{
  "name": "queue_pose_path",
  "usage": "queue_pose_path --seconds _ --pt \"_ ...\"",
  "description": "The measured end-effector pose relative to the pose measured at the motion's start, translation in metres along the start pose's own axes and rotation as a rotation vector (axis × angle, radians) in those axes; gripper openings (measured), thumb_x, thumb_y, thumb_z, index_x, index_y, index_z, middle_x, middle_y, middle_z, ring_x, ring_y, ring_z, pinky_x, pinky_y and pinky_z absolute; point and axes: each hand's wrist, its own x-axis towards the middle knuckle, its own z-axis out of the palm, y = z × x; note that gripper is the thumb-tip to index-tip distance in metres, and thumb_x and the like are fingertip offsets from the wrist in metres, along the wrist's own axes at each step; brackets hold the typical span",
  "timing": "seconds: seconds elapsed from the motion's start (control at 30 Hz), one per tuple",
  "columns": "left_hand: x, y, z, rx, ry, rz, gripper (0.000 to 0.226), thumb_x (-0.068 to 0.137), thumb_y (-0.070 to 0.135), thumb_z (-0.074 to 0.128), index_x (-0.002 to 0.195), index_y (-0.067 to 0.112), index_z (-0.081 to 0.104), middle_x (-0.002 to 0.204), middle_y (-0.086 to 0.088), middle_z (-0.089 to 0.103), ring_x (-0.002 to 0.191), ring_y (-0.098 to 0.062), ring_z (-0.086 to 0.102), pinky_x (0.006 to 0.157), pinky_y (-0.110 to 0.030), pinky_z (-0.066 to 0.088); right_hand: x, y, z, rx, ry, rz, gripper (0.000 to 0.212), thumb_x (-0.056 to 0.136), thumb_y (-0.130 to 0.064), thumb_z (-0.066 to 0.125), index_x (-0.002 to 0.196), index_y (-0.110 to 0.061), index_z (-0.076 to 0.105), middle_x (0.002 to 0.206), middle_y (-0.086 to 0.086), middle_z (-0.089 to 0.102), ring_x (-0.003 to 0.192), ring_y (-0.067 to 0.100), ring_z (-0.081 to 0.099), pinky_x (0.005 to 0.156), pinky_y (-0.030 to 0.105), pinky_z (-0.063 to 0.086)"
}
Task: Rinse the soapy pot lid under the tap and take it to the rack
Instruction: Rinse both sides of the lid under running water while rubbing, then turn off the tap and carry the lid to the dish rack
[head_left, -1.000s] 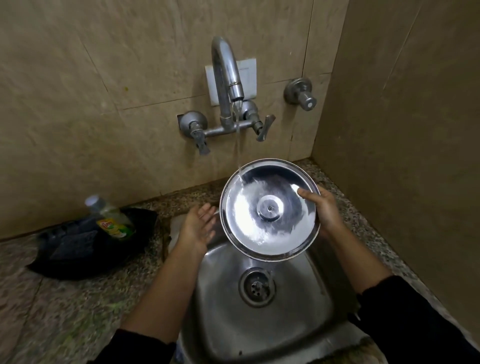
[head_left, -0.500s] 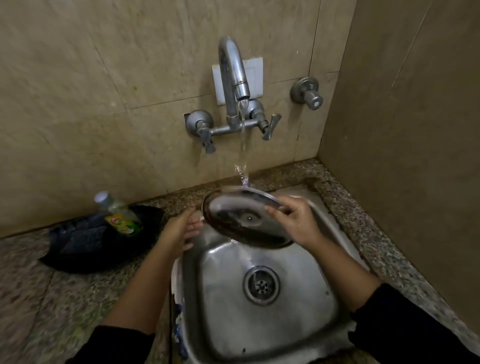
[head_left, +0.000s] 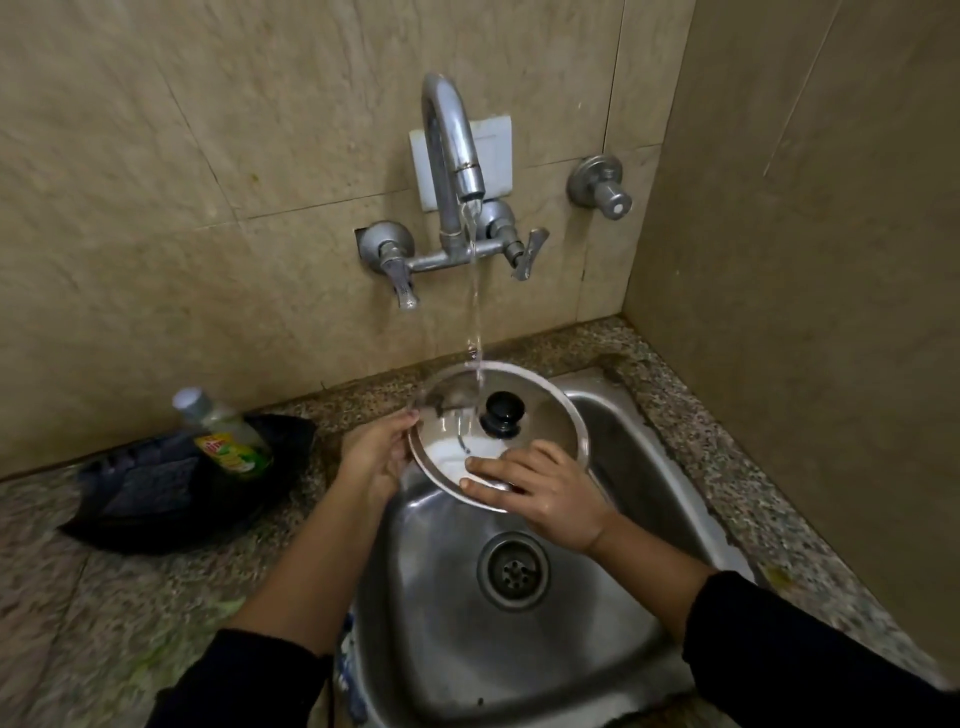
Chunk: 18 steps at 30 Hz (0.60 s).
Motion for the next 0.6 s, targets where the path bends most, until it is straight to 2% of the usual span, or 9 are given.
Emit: queue_pose_path --seconds 0.07,0.13,0.2,0.27,0.37,0.4,0.47,0.53,0.6 --pt "-0.001 0.000 0.008 -0.034 0.031 0.084 0.015 0.087 -0.004 0.058 0.074 0.003 0.061 0.043 0.000 0.064 0.035 -0.010 0.061 0.035 -0.018 0.046 0.000 0.001 0.002 -0.014 0.023 0.005 0.043 0.090 -0.012 0.061 0.130 -0.030 0.059 0.132 -0.005 0.062 0.107 0.019 0.055 0.089 0.034 0.037" --pt "0.000 0.000 0.014 -0.081 0.063 0.156 0.014 0.087 -0.002 0.059 0.073 0.002 0.062 0.044 0.000 0.065 0.036 -0.011 0.061 0.038 -0.017 0.048 0.000 0.005 0.004 -0.008 -0.046 0.034 0.055 0.080 -0.013 0.066 0.131 -0.031 0.058 0.137 -0.005 0.058 0.114 0.021 0.051 0.094 0.037 0.035" --pt "0.003 0.002 0.019 -0.154 0.088 0.194 0.009 0.084 0.000 0.064 0.076 0.002 0.064 0.057 -0.006 0.068 0.048 -0.018 0.064 0.056 -0.025 0.055 0.002 0.010 0.003 0.001 -0.163 0.090 0.064 0.074 -0.022 0.065 0.136 -0.034 0.052 0.145 -0.007 0.050 0.124 0.022 0.045 0.098 0.039 0.030" --pt "0.005 0.004 0.024 -0.218 0.093 0.231 0.007 0.082 0.000 0.066 0.076 0.003 0.064 0.065 -0.008 0.069 0.056 -0.021 0.064 0.070 -0.034 0.054 0.003 0.017 -0.001 0.033 -0.242 0.128 0.065 0.077 -0.035 0.062 0.140 -0.036 0.047 0.150 -0.009 0.042 0.129 0.021 0.039 0.101 0.040 0.027" --pt "0.005 0.005 0.033 -0.249 0.082 0.286 0.014 0.083 -0.001 0.065 0.071 0.007 0.063 0.049 0.003 0.067 0.043 -0.009 0.062 0.057 -0.024 0.052 0.004 0.030 -0.010 0.155 -0.254 0.196 0.055 0.085 -0.056 0.056 0.137 -0.037 0.050 0.149 -0.013 0.042 0.130 0.017 0.038 0.104 0.036 0.023" --pt "0.004 0.006 0.036 -0.245 0.079 0.307 0.016 0.083 -0.001 0.065 0.070 0.008 0.063 0.047 0.005 0.066 0.041 -0.007 0.061 0.053 -0.021 0.051 0.006 0.036 -0.013 0.189 -0.204 0.247 0.047 0.087 -0.055 0.054 0.130 -0.036 0.057 0.142 -0.015 0.051 0.125 0.014 0.043 0.102 0.034 0.025" --pt "0.001 0.008 0.039 -0.224 0.089 0.346 0.017 0.084 0.001 0.065 0.069 0.009 0.063 0.046 0.006 0.065 0.039 -0.005 0.060 0.047 -0.017 0.050 0.016 0.046 -0.017 0.212 -0.030 0.380 0.028 0.091 -0.043 0.054 0.103 -0.026 0.072 0.109 -0.011 0.071 0.102 0.013 0.056 0.093 0.035 0.039" --pt "0.000 0.011 0.037 -0.208 0.104 0.395 0.016 0.084 0.002 0.066 0.070 0.011 0.064 0.047 0.007 0.066 0.042 -0.005 0.061 0.048 -0.018 0.050 0.036 0.058 -0.024 0.305 0.185 0.651 0.032 0.093 -0.034 0.053 0.078 -0.013 0.071 0.077 0.001 0.070 0.075 0.018 0.060 0.070 0.039 0.049" --pt "-0.001 0.016 0.031 -0.188 0.118 0.435 0.012 0.083 0.004 0.067 0.074 0.011 0.067 0.054 0.005 0.069 0.052 -0.010 0.065 0.058 -0.023 0.055 0.064 0.072 -0.034 0.464 0.387 0.982 0.032 0.095 -0.033 0.052 0.079 -0.010 0.068 0.072 0.004 0.065 0.069 0.019 0.060 0.064 0.037 0.050"
